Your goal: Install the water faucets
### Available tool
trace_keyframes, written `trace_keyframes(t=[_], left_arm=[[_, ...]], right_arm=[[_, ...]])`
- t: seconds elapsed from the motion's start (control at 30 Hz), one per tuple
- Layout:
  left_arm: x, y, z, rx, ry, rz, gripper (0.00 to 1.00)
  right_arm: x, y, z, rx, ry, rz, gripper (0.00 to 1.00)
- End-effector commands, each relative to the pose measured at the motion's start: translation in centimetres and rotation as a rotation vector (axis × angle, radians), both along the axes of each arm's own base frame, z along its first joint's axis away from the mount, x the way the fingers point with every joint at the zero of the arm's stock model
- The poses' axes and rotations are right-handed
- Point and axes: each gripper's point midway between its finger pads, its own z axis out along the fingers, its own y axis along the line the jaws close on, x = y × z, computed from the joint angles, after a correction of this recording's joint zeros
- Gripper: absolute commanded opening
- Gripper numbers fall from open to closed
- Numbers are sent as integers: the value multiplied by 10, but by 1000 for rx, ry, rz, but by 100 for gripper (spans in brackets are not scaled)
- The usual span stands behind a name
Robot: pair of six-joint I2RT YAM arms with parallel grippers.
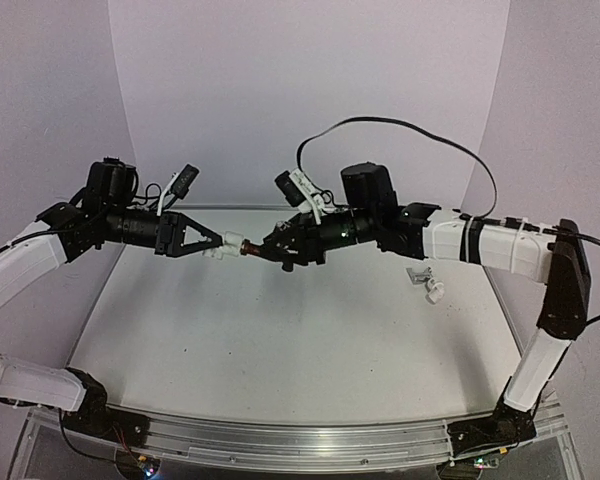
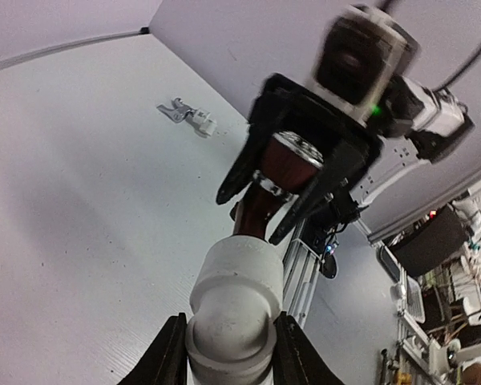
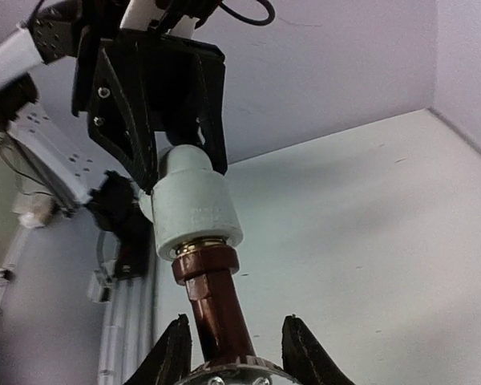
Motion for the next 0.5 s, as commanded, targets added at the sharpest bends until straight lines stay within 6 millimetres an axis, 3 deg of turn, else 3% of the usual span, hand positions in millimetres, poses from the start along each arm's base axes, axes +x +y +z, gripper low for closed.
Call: trace_keyframes(t=[0.0,0.07,0.17,0.23,0.3,0.47], left_arm=[[-25,2,5,-12,-270,-169,0],[-23,6,-9,39,-366,-163,0],[6,14,-22,146,-402,-32,3],[30,22,-25,187,-338,116,26],[47,29,-28,183,-210,258,48],[52,25,-22,46,132,399,59]], right_arm=[[-19,-9,31,44,559,383,0],[-23,-11,27,14,644,420,0],[-10,-23,26,19,662,330,0],[12,-39,25,47,609,192,0],[32,-53,24,68,447,45,0],[61,-90,16,-38,-31,-267,0]])
